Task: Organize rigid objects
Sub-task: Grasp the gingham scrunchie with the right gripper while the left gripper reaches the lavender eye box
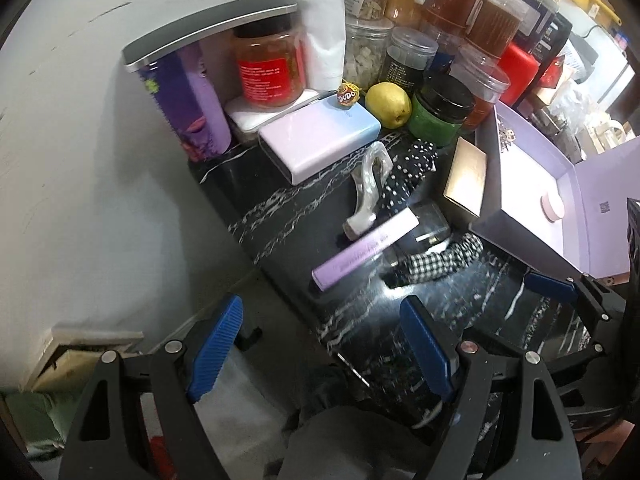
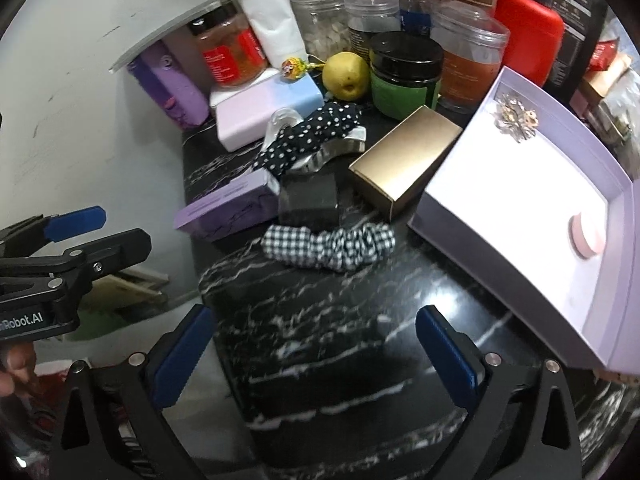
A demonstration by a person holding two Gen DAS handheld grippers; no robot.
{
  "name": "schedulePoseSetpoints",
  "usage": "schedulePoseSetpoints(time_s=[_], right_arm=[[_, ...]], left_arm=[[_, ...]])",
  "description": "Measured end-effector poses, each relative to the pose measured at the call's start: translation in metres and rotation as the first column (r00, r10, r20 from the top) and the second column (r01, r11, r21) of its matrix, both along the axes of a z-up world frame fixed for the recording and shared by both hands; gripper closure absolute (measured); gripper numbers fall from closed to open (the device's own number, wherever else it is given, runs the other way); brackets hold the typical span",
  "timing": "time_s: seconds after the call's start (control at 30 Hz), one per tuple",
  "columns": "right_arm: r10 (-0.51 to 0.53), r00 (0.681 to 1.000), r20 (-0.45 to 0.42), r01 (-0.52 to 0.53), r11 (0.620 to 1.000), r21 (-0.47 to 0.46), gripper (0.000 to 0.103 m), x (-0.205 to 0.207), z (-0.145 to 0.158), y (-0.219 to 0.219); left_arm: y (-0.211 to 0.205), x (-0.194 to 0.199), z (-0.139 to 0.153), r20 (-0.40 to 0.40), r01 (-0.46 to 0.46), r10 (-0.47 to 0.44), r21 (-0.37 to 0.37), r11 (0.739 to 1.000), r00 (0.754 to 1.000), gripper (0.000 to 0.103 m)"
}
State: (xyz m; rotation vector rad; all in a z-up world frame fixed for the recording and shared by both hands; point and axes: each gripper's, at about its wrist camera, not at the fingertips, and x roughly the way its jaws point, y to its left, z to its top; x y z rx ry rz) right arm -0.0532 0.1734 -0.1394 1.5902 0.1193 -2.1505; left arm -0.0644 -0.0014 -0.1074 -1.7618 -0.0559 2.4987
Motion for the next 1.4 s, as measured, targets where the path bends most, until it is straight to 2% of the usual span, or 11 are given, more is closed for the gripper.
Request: schedulePoseSetpoints(time_s=[0.2, 0.53, 0.93, 0.97, 1.03, 1.23, 1.4], right_arm=[[0.018, 1.000, -0.004, -0.018, 1.000, 0.018, 0.000, -0.021, -0.017, -0.009], [0.066, 0.998, -0.018, -0.065, 0.997, 0.035, 0.000, -0.041, -0.032, -0.022], [0.060, 0.998, -0.009, -0.060, 0.997, 0.053, 0.000, -0.051, -0.053, -0.032], [0.061, 0.998, -0.009, -0.060, 0.997, 0.053, 0.001, -0.051, -0.054, -0.033], [0.056, 0.998, 0.007, -0.056, 0.998, 0.041, 0.010, -0.050, -0.057, -0.032], [0.042, 0.999, 0.017, -0.042, 0.999, 0.016, 0.020, -0.048, -0.058, -0.024], [0.034, 0.999, 0.029, -0.034, 0.999, 0.003, 0.022, -0.047, -0.058, -0.016]], left_arm=[[0.001, -0.022, -0.020, 0.045, 0.037, -0.038, 0.023, 0.999, 0.998, 0.022], [0.012, -0.037, -0.032, 0.040, 0.130, -0.130, 0.009, 0.992, 0.991, 0.022], [0.010, -0.046, -0.041, 0.061, 0.129, -0.129, -0.003, 0.992, 0.990, 0.022], [0.010, -0.046, -0.041, 0.062, 0.128, -0.127, -0.004, 0.992, 0.990, 0.022], [0.010, -0.045, -0.042, 0.066, 0.124, -0.124, -0.004, 0.992, 0.990, 0.022], [0.012, -0.045, -0.042, 0.065, 0.127, -0.127, 0.005, 0.992, 0.990, 0.022], [0.016, -0.044, -0.045, 0.059, 0.137, -0.138, 0.015, 0.990, 0.989, 0.022]])
